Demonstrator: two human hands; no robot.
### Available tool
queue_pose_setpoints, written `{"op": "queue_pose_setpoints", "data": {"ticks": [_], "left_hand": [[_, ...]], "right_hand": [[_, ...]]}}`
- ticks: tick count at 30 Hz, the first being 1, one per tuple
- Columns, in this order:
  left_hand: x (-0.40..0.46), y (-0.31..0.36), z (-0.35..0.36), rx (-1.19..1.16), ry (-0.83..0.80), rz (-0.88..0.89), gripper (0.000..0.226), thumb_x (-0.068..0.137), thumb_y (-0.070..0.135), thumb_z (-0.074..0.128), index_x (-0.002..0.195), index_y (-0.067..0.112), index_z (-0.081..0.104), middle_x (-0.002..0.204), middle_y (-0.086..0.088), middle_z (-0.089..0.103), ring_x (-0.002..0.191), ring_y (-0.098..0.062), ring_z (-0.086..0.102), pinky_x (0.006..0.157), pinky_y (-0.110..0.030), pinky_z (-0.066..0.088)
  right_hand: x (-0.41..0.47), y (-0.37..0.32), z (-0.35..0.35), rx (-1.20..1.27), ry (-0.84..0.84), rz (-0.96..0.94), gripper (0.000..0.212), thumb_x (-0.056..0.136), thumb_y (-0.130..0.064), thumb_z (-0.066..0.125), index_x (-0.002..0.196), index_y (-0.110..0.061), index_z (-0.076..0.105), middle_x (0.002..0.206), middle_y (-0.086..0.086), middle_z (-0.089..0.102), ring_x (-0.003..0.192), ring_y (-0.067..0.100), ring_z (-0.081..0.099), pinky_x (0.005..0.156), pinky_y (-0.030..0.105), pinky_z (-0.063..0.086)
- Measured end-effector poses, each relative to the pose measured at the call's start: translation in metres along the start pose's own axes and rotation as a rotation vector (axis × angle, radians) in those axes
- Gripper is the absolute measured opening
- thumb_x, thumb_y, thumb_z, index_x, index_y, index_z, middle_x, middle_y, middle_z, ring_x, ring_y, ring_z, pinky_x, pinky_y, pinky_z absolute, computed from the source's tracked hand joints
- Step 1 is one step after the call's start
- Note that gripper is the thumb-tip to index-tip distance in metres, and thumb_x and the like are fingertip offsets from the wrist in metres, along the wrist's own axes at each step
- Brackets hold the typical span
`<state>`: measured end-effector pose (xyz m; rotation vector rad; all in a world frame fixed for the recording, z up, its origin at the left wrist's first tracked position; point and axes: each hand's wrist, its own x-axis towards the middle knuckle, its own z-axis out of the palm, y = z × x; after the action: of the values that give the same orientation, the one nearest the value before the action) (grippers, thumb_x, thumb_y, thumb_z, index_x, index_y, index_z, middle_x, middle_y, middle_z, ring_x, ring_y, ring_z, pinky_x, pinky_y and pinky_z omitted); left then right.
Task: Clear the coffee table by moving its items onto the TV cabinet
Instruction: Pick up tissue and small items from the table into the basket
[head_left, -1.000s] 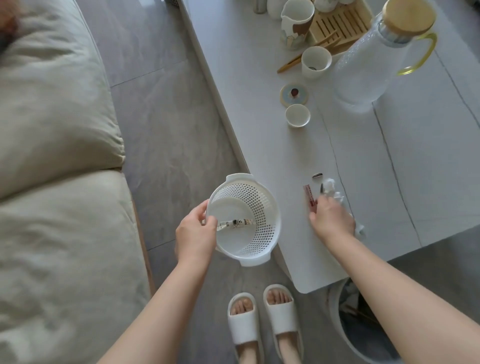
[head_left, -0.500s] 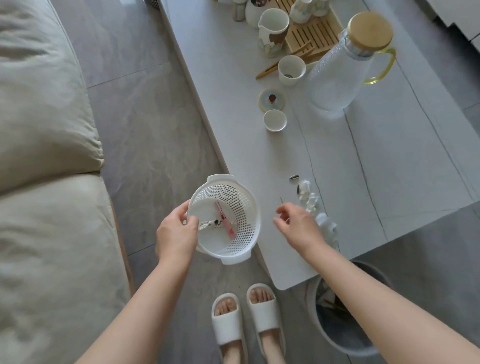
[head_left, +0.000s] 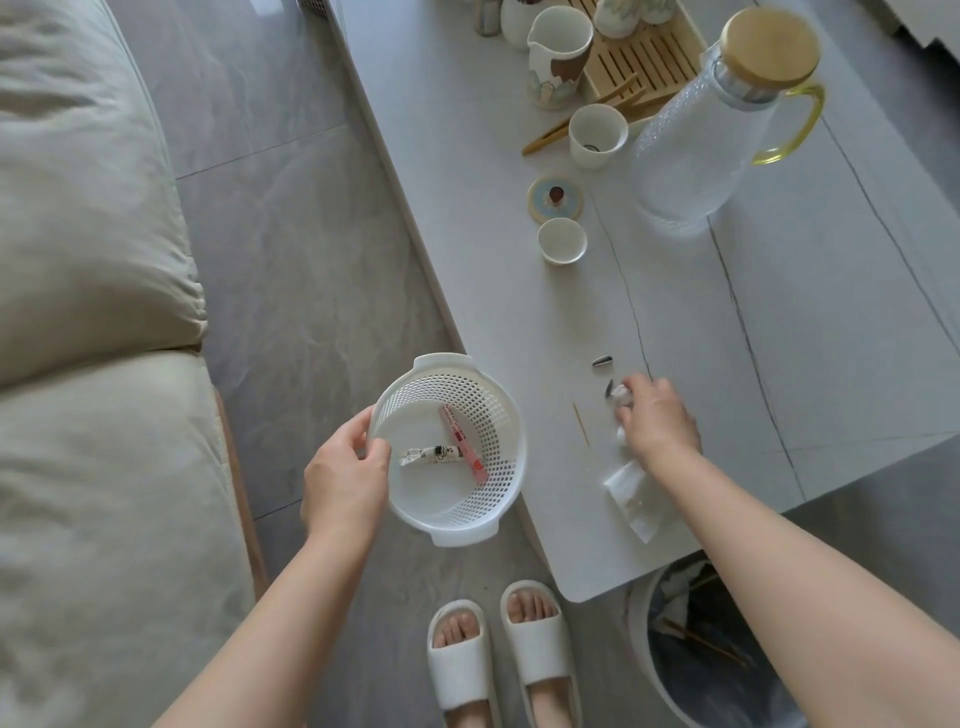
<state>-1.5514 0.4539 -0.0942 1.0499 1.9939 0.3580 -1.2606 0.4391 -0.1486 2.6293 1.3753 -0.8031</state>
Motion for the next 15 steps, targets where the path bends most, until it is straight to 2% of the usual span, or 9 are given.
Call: {"op": "queue_pose_setpoints", "data": {"ticks": [4, 6, 8, 12, 15], "left_hand": [[-0.004, 0.002, -0.002, -0.014, -0.017, -0.020, 0.039, 0.083, 0.020, 0.050, 0.112, 0.043, 0.063, 0.085, 0.013, 0.065, 0.087, -0.017, 0.062, 0.078, -0.034, 0.050], [-0.010, 0.004, -0.003, -0.028, -0.032, -0.036, 0.041, 0.082, 0.019, 0.049, 0.112, 0.043, 0.063, 0.083, 0.012, 0.066, 0.086, -0.017, 0.063, 0.078, -0.036, 0.052], [-0.019, 0.006, -0.004, -0.034, -0.047, -0.041, 0.041, 0.081, 0.018, 0.050, 0.112, 0.042, 0.064, 0.079, 0.015, 0.063, 0.086, -0.018, 0.063, 0.079, -0.037, 0.053], [-0.033, 0.006, -0.006, -0.039, -0.059, -0.040, 0.040, 0.082, 0.018, 0.050, 0.111, 0.041, 0.065, 0.073, 0.018, 0.059, 0.084, -0.017, 0.061, 0.074, -0.030, 0.045], [-0.043, 0.004, -0.008, -0.032, -0.067, -0.043, 0.040, 0.082, 0.018, 0.050, 0.111, 0.040, 0.065, 0.073, 0.017, 0.059, 0.083, -0.018, 0.060, 0.073, -0.030, 0.044]], "right_hand": [[-0.017, -0.011, -0.003, 0.344, 0.050, 0.039, 0.020, 0.090, -0.014, 0.051, 0.107, -0.008, 0.059, 0.110, 0.020, 0.054, 0.089, 0.031, 0.050, 0.070, 0.026, 0.031], [-0.037, -0.025, -0.006, 0.474, -0.011, -0.028, 0.023, 0.090, -0.014, 0.055, 0.111, -0.009, 0.062, 0.110, 0.019, 0.057, 0.090, 0.025, 0.051, 0.072, 0.022, 0.032], [-0.061, -0.041, -0.012, 0.557, -0.092, -0.099, 0.026, 0.090, -0.015, 0.056, 0.116, -0.010, 0.062, 0.110, 0.016, 0.061, 0.096, 0.023, 0.056, 0.080, 0.023, 0.038], [-0.102, -0.071, -0.015, 0.629, -0.245, -0.208, 0.030, 0.092, -0.018, 0.053, 0.122, -0.016, 0.058, 0.115, 0.010, 0.064, 0.103, 0.020, 0.059, 0.088, 0.030, 0.047], [-0.119, -0.084, -0.011, 0.524, -0.301, -0.325, 0.038, 0.093, -0.019, 0.052, 0.131, -0.020, 0.052, 0.124, 0.008, 0.062, 0.112, 0.021, 0.058, 0.096, 0.028, 0.041]]}}
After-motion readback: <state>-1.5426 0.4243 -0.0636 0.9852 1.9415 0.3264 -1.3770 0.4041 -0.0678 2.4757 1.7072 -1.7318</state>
